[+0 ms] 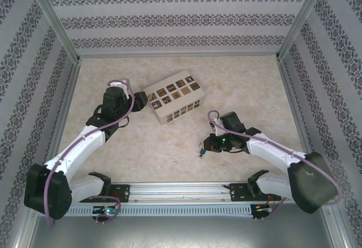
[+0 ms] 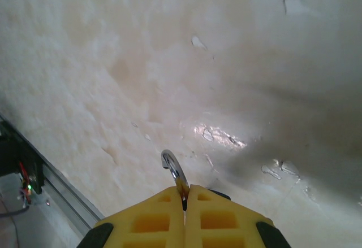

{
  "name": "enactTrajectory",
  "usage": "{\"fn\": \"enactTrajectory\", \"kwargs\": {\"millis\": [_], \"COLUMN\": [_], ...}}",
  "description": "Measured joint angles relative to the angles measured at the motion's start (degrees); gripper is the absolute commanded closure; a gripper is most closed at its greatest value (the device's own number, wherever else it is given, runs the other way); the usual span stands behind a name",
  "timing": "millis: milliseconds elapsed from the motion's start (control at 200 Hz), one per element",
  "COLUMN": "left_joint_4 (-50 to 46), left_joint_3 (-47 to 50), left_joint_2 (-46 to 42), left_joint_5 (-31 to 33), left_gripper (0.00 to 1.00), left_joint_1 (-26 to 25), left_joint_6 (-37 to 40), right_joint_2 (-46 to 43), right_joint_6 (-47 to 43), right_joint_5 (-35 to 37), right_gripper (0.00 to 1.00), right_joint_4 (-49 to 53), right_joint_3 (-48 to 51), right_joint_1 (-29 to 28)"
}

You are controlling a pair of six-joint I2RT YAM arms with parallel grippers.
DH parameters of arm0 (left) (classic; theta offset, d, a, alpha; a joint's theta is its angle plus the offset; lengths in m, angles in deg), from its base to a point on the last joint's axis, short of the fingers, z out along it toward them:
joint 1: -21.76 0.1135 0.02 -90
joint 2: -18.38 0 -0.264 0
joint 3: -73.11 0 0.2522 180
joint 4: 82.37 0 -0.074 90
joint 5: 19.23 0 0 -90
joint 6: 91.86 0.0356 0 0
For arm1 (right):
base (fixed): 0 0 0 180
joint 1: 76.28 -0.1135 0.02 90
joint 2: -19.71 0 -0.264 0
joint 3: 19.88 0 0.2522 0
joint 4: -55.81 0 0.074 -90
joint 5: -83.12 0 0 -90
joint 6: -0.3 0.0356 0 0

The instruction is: Unlock a padlock with a key

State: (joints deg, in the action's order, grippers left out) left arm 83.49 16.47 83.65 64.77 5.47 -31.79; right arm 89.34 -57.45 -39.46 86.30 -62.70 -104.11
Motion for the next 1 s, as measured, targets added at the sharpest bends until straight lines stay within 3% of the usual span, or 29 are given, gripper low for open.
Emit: {"fn": "enactTrajectory", "kwargs": {"millis": [200, 330, 520, 670, 829, 999], "left_joint_4": [0.0, 0.0, 0.0, 1.2, 4.1, 8.4], "left_joint_3": [1.7, 2.9, 5.4, 8.6, 13.0, 16.6], "left_joint_2": [-2.8, -5.7, -10.8, -14.0, -15.1, -13.5], "left_joint_5": [1.4, 2.7, 6.1, 10.4, 14.5, 15.8], "left_gripper": [0.38, 0.37, 0.19, 0.0, 0.01, 0.01], "left_joint_1": [0.6, 1.0, 1.1, 1.5, 3.5, 7.4], "left_joint_6": [0.6, 1.5, 3.6, 6.2, 9.8, 14.2], "right_joint_2": [5.1, 4.9, 0.2, -5.0, -9.8, -11.4], "right_joint_6": [-0.7, -1.2, -2.8, -5.9, -10.4, -15.0], "right_joint_5": [-0.1, 0.1, 2.1, 7.8, 16.2, 23.1], "right_gripper": [0.76, 0.69, 0.61, 0.46, 0.24, 0.06], "right_joint_4": [-0.3, -0.2, 1.7, 2.2, 0.3, -5.2], "right_joint_3": [-2.4, -3.8, -5.8, -7.7, -8.0, -7.2], "right_joint_1": [-0.4, -0.4, 2.3, 5.7, 10.3, 19.1]}}
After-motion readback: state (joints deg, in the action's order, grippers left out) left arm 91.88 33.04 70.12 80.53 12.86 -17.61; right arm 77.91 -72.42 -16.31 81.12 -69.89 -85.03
